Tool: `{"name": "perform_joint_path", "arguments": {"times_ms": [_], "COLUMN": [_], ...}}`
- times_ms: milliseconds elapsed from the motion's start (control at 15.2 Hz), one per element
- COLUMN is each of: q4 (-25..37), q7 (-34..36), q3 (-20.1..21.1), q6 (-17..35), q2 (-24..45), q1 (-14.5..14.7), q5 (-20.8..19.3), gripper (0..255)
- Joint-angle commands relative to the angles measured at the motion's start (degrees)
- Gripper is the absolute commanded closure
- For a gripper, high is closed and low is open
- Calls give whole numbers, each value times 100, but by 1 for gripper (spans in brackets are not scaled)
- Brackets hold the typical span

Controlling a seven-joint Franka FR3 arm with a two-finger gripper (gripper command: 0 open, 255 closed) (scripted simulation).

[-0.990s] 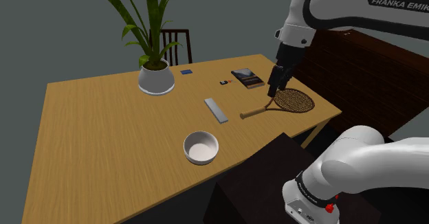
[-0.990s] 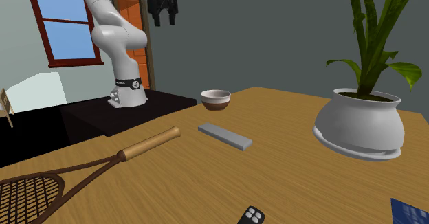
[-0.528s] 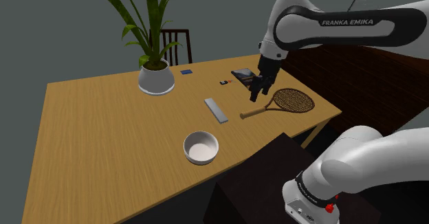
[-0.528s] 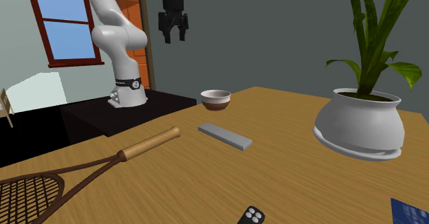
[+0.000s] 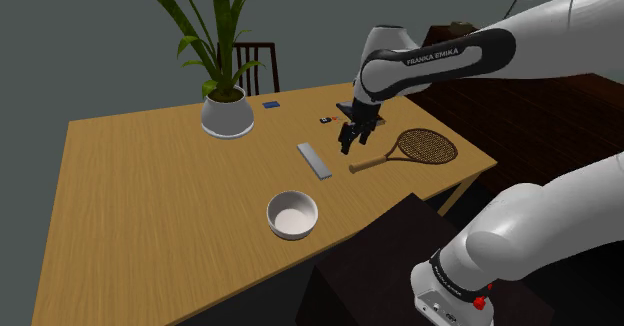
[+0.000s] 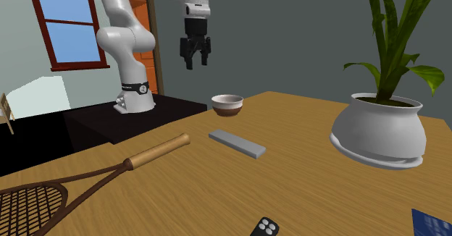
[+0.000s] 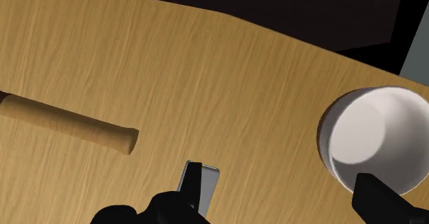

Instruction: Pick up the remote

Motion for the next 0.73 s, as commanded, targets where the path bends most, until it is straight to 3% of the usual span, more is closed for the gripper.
{"name": "perform_joint_path", "arguments": {"times_ms": [0,660], "q4": [108,1114], "q7": [72,336], "q3": [41,14], "q6": [408,1915], "q2": [440,2674], "q1": [1,-73], "q5": [-24,-339], "gripper": [0,0]}}
